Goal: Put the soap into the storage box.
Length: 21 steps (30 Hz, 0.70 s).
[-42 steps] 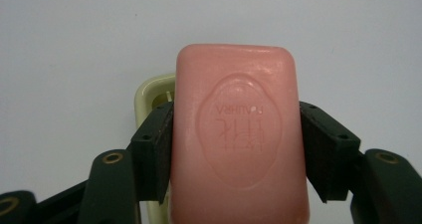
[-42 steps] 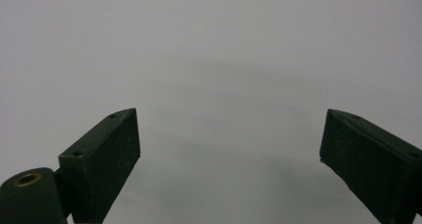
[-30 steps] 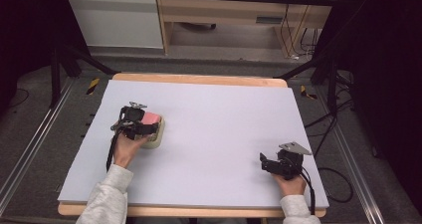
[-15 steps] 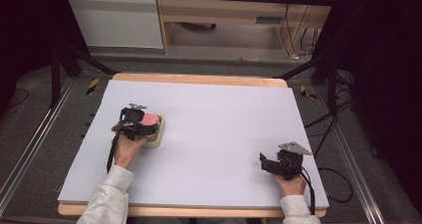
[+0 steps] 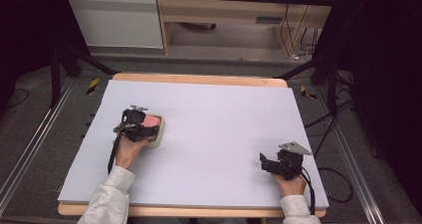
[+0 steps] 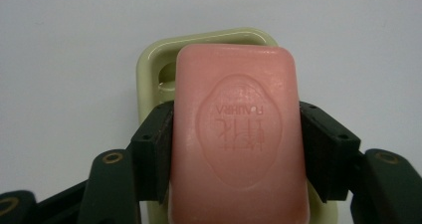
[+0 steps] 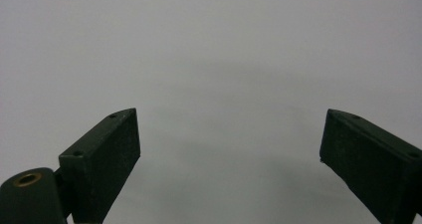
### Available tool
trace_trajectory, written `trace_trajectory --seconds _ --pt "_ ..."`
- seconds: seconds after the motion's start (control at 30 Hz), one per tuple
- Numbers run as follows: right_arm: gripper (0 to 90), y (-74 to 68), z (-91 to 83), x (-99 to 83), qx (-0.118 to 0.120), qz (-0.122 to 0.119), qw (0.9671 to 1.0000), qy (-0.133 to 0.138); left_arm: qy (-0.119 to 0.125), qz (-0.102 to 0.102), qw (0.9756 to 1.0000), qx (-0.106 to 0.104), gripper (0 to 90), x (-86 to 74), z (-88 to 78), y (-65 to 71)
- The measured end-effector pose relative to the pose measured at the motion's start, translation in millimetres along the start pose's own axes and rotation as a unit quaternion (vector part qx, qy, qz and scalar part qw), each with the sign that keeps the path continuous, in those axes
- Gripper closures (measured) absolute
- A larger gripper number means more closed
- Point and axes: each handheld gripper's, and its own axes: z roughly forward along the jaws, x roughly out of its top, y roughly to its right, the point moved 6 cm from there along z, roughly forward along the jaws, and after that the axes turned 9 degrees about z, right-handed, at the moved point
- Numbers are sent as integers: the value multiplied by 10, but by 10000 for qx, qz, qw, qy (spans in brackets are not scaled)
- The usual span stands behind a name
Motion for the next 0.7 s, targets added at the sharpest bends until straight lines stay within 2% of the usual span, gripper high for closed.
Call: trace_trajectory --seconds 0.43,0.7 --pt "92 -3 1 0 2 3 10000 -5 -16 -47 10000 -83 370 -35 52 -4" --pt "93 -3 -2 1 9 -8 10000 1 -57 -45 10000 -28 369 -48 78 2"
